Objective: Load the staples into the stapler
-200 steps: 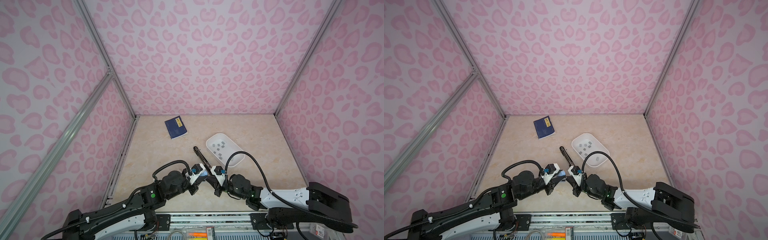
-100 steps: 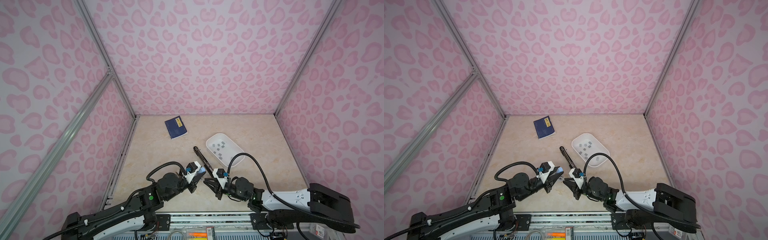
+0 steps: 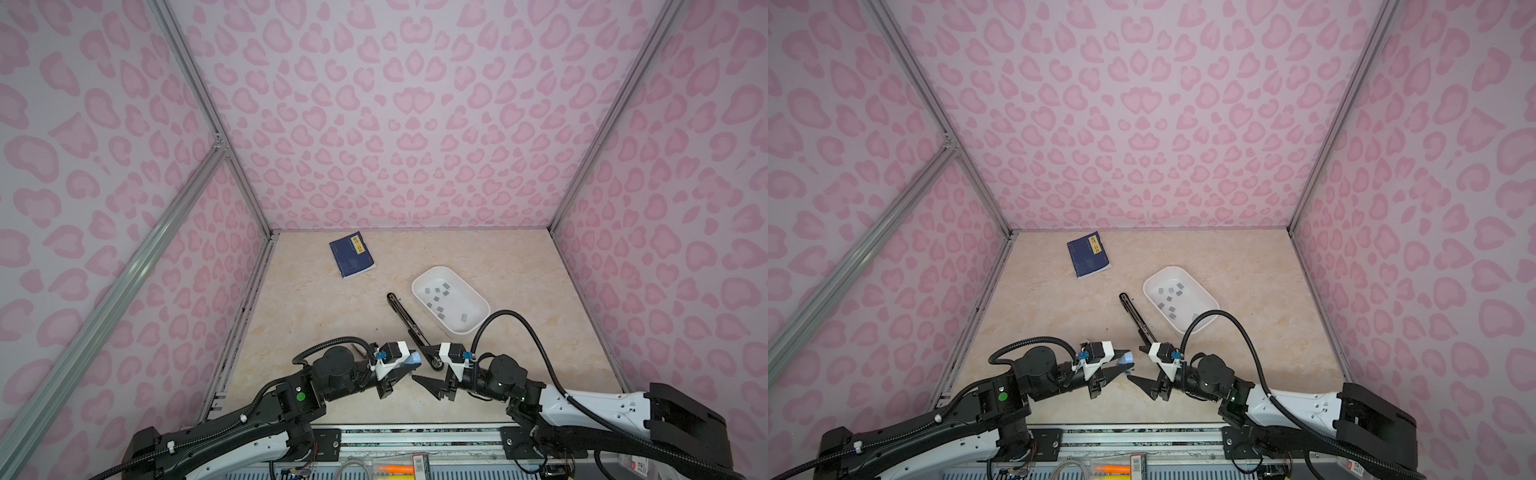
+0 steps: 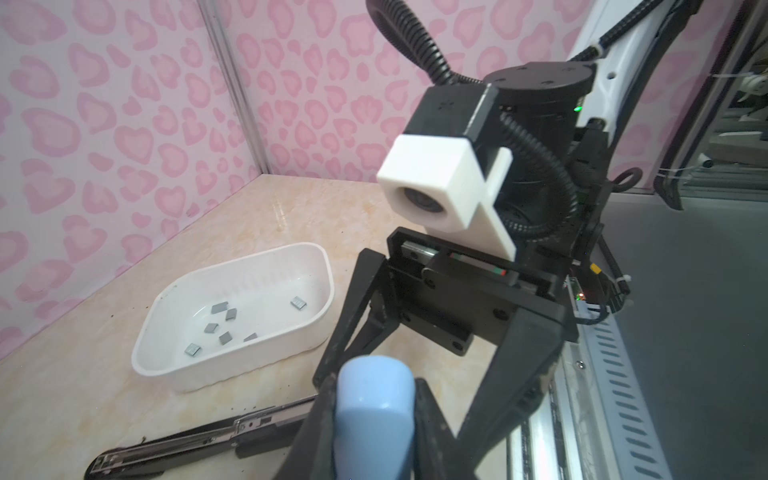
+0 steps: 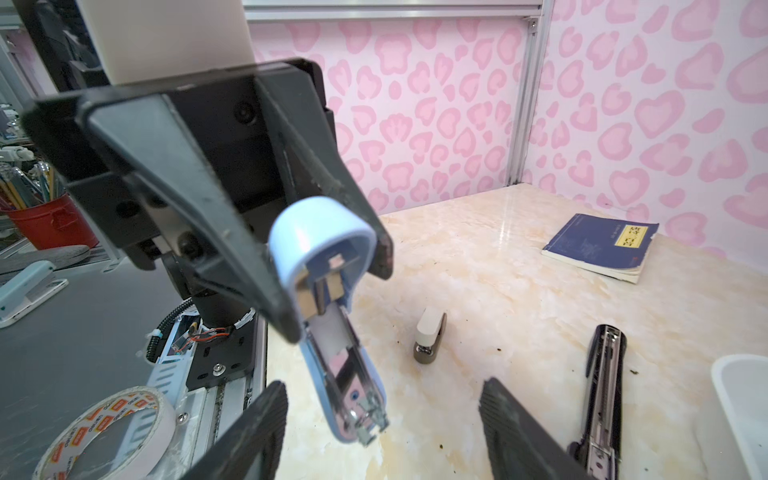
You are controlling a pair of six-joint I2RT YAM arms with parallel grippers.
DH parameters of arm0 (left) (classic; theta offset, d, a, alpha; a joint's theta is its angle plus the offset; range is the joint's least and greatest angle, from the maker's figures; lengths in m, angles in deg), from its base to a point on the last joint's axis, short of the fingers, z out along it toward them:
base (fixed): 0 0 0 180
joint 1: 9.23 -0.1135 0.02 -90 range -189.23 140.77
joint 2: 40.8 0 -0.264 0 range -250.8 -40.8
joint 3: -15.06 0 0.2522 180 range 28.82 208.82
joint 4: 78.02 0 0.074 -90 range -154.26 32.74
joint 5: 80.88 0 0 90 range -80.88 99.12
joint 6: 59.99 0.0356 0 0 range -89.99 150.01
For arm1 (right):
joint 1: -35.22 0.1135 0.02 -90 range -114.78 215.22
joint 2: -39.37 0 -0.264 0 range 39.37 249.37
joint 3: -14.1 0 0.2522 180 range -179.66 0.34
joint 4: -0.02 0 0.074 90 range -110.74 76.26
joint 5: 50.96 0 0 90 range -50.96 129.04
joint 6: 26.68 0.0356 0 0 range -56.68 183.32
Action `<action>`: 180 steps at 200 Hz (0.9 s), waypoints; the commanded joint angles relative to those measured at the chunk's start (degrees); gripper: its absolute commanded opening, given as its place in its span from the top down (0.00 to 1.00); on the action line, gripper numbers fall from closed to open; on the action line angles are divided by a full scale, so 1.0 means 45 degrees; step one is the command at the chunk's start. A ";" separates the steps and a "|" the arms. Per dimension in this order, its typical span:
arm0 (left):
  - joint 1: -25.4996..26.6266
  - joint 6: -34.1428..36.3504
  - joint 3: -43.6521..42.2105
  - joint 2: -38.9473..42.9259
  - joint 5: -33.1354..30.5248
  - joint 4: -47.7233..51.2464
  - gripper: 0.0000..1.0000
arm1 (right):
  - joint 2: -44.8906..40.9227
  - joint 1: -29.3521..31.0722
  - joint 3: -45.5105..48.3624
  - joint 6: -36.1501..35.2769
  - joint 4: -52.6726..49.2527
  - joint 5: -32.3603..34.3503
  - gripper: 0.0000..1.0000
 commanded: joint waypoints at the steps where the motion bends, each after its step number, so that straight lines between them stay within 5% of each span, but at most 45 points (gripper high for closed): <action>1: -0.0027 0.0312 0.0110 -0.0096 0.1243 -0.0708 0.96 | 0.0504 -0.0149 -0.0196 -0.0140 0.0794 -0.1648 0.26; 39: -0.0027 0.0373 0.0377 -0.0670 0.1913 -0.0771 0.96 | 0.1328 -0.0182 -0.0397 -0.0052 0.1607 -0.2536 0.30; 143: -0.0050 0.0314 0.0229 -0.0577 0.1764 -0.0889 0.96 | 0.2235 -0.0224 -0.0625 0.0495 0.2607 -0.3172 0.79; 180: -0.0049 0.0012 0.0234 -0.0548 0.0865 -0.0782 0.89 | 0.2210 -0.0225 -0.0694 0.0918 0.2019 -0.2353 0.85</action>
